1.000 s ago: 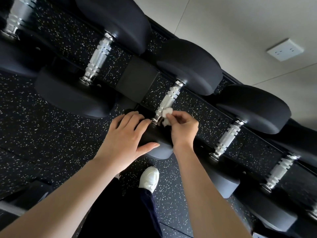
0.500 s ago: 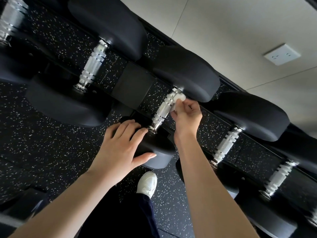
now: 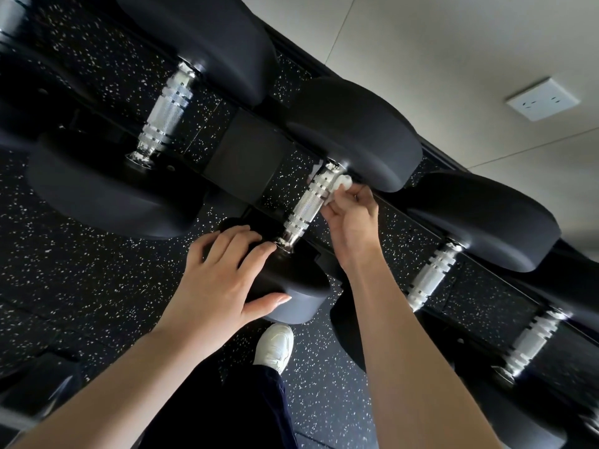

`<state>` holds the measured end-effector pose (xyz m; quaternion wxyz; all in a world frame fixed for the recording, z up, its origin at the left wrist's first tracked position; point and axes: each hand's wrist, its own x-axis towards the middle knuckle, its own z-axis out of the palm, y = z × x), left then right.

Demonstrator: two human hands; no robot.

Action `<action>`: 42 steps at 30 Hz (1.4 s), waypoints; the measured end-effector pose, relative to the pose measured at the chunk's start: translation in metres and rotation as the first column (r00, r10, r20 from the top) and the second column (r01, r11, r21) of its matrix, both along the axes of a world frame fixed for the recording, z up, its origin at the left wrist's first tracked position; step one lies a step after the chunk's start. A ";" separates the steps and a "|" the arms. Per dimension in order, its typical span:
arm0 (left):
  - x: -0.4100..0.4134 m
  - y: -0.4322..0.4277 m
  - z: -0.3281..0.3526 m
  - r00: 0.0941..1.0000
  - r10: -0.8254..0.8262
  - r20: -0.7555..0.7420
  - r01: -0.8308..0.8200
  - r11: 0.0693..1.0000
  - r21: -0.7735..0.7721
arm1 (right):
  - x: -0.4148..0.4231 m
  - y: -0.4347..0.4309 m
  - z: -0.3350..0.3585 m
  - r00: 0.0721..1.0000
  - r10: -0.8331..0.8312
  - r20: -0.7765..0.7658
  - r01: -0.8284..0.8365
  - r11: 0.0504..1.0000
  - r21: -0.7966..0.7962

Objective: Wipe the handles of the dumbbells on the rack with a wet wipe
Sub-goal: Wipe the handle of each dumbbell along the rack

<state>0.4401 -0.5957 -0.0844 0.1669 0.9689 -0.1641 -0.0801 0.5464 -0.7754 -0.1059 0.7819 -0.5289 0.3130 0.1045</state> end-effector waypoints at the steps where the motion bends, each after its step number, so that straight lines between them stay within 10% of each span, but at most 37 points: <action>1: 0.000 0.000 0.000 1.000 0.002 -0.001 -0.002 1.000 0.002 | -0.003 -0.001 -0.001 0.999 0.037 -0.010 -0.037 0.999 -0.007; 19: 0.001 -0.002 0.002 1.000 -0.003 0.003 0.003 1.000 0.013 | -0.040 -0.007 -0.004 0.883 0.426 -0.199 -0.418 0.905 0.082; 33: 0.001 0.001 0.000 1.000 0.005 -0.010 -0.005 0.999 -0.039 | -0.055 0.000 0.004 0.746 0.611 -0.266 -0.639 0.542 -0.546; 42: 0.006 0.018 0.000 0.998 -0.017 -0.067 0.006 0.988 -0.156 | -0.065 0.010 0.018 0.773 0.602 -0.201 -0.480 0.348 -0.805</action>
